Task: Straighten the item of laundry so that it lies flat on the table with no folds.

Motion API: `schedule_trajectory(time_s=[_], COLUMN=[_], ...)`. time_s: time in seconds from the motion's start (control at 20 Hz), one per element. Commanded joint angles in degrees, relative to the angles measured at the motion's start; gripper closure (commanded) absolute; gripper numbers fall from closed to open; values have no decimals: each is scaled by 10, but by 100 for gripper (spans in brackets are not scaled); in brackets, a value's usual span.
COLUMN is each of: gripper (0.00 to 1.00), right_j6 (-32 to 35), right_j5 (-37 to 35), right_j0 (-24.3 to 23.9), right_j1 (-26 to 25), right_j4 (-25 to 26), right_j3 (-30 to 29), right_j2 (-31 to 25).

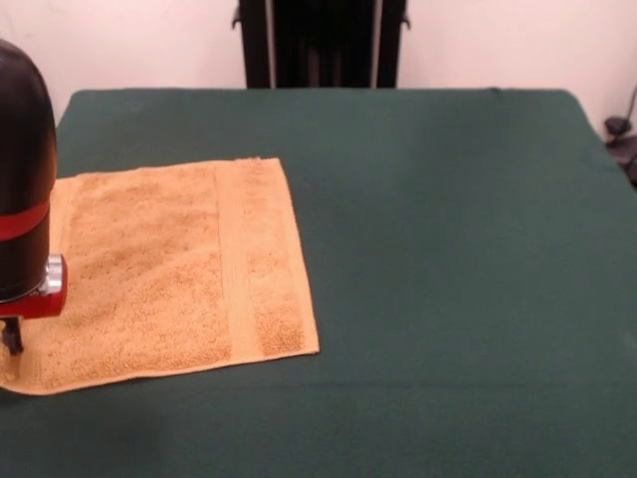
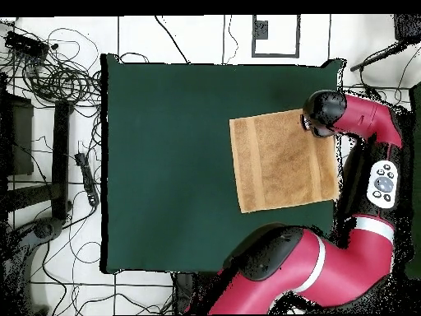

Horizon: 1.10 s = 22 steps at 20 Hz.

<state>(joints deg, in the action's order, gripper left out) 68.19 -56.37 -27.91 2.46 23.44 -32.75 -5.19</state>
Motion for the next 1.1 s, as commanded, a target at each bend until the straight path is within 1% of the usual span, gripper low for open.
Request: schedule_trajectory(time_s=[0.05, 0.3, 0.55, 0.9, 1.1], gripper=[100, 100, 100, 100, 100], right_j6=[103, 102, 108, 114, 129], right_j5=[112, 110, 140, 138, 123], right_j0=[41, 43, 44, 44, 47], right_j1=[-79, -82, -82, -84, -87], right_j4=[-42, -47, -49, -62, -70], right_j3=[-83, -79, -86, -86, -79], right_j2=[-86, -80, -75, -71, -65])
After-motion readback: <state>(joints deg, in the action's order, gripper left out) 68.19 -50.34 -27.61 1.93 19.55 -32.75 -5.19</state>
